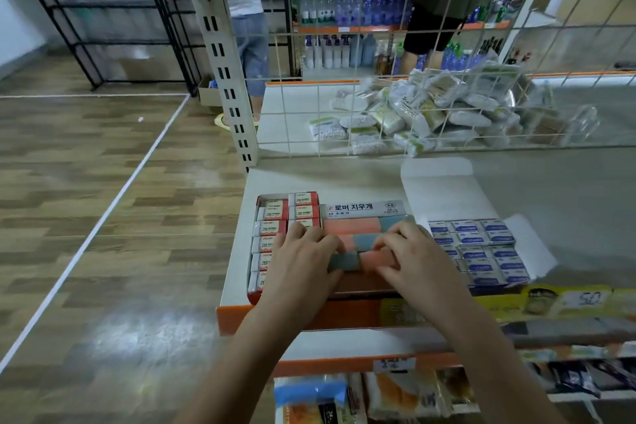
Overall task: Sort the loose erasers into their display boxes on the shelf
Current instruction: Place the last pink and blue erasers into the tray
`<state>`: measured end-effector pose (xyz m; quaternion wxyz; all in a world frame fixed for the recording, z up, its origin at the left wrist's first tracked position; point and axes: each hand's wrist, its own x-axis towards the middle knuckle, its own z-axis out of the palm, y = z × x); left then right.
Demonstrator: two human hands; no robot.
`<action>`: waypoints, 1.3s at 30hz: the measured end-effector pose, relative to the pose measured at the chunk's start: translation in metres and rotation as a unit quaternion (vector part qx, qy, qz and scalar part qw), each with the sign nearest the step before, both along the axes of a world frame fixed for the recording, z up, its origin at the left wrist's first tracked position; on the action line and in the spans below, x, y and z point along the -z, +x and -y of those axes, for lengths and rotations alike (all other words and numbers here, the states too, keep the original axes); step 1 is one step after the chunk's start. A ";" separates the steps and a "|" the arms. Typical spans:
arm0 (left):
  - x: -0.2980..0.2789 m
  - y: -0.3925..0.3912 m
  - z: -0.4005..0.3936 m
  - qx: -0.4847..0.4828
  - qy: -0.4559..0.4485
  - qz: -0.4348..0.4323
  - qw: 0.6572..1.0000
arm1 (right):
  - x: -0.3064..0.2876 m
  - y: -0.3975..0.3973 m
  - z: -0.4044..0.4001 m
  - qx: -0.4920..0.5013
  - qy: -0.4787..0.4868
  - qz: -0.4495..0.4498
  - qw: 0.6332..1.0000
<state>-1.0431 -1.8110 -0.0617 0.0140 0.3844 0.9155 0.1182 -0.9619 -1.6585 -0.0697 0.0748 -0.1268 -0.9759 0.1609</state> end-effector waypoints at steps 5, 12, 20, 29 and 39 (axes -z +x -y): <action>-0.001 0.001 -0.002 0.007 -0.020 -0.023 0.999 | 0.000 -0.004 0.007 -0.009 0.006 -0.007 1.000; -0.003 -0.001 0.000 0.025 -0.033 -0.020 0.999 | -0.001 -0.005 0.011 -0.003 0.019 -0.005 1.000; -0.016 -0.012 -0.018 0.061 -0.035 -0.011 0.997 | -0.015 -0.002 0.005 -0.009 0.026 0.005 1.000; -0.045 0.010 -0.130 0.125 0.025 -0.031 0.991 | -0.052 0.037 -0.099 0.091 0.057 -0.008 0.994; -0.031 0.142 -0.321 0.252 -0.008 -0.019 0.968 | -0.027 0.185 -0.257 0.231 0.025 0.044 0.972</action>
